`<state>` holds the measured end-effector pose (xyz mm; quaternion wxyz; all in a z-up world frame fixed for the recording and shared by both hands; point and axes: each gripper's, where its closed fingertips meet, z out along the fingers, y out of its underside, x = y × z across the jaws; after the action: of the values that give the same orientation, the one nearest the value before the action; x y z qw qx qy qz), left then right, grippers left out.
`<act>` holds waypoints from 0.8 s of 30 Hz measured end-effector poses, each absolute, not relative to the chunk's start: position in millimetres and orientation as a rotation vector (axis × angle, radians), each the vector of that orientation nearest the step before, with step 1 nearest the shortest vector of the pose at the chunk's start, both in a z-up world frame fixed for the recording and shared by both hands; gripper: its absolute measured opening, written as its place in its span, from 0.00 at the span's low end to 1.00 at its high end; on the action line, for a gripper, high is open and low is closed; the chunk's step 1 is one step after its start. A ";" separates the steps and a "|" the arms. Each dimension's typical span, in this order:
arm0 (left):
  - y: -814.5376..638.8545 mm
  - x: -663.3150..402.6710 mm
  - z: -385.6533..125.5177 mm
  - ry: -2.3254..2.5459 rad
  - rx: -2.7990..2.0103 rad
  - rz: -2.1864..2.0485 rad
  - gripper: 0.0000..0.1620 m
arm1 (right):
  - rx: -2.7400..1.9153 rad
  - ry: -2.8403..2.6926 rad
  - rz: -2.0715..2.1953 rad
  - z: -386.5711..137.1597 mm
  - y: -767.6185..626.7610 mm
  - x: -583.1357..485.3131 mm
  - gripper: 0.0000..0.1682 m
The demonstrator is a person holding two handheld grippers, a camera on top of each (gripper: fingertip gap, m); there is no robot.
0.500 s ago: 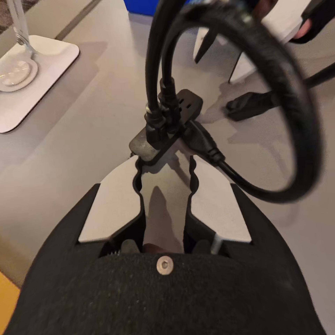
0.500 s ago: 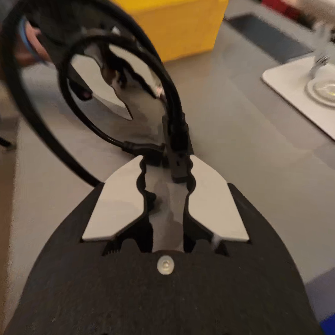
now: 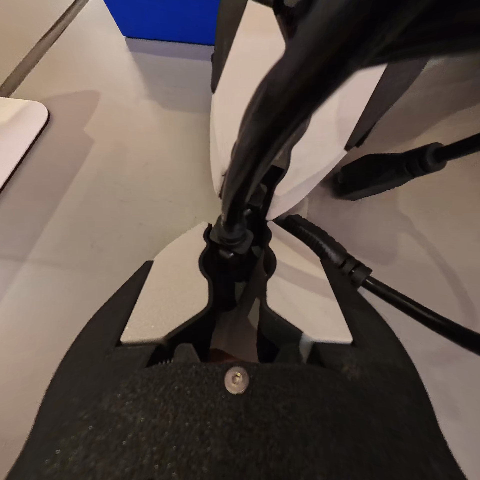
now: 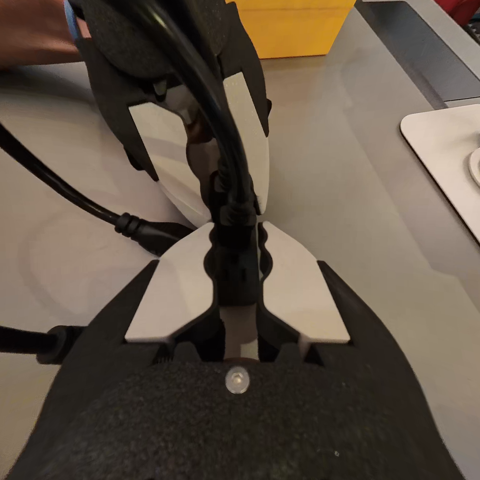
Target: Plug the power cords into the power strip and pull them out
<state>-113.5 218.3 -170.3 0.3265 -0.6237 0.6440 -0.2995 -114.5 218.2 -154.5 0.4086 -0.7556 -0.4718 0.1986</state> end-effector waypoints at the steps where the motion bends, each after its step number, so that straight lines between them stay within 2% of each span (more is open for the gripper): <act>1: 218.4 -114.3 -170.6 1.695 -1.639 -0.786 0.22 | -1.896 -1.196 0.506 -154.6 218.3 -115.7 0.17; 7: 219.9 -116.1 -171.7 1.697 -1.662 -0.792 0.22 | -1.900 -1.161 0.610 -155.1 219.2 -117.5 0.15; 14: 216.9 -118.5 -170.6 1.698 -1.631 -0.723 0.22 | -1.746 -1.319 0.240 -152.6 212.5 -117.4 0.15; 20: 218.3 -119.3 -171.2 1.694 -1.688 -0.773 0.22 | -1.827 -1.212 0.533 -154.6 216.9 -117.4 0.14; 24: 217.7 -125.8 -170.4 1.754 -1.677 -0.727 0.29 | -1.842 -1.254 0.601 -155.2 219.6 -118.3 0.15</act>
<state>-125.8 217.7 -170.4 0.2996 -0.6314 0.6607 -0.2740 -118.3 219.6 -155.2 0.4050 -0.7297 -0.4967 0.2383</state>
